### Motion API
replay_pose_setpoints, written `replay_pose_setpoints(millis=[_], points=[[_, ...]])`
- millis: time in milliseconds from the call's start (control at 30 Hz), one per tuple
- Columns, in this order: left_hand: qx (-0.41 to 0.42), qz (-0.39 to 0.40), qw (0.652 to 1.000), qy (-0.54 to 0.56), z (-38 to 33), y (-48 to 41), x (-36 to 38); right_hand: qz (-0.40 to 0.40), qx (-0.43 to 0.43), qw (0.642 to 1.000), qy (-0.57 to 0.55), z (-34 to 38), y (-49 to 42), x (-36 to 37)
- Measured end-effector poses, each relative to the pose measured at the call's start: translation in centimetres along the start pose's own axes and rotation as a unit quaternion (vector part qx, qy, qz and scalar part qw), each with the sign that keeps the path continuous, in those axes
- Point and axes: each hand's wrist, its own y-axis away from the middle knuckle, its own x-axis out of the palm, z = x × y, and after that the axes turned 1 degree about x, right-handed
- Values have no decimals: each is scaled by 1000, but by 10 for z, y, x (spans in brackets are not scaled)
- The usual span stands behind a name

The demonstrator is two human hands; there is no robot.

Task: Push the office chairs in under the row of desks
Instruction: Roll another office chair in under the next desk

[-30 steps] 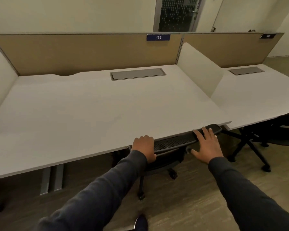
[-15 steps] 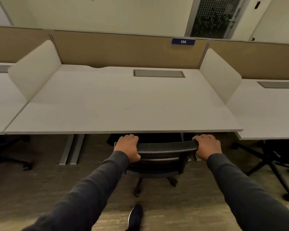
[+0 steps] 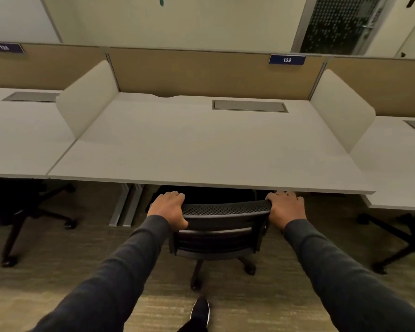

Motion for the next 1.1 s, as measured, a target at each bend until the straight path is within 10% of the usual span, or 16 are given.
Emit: replay_pose_setpoints(millis=[1100], points=[[30, 2, 997, -73, 70, -99, -14, -39, 3, 999, -38, 72, -70, 11]])
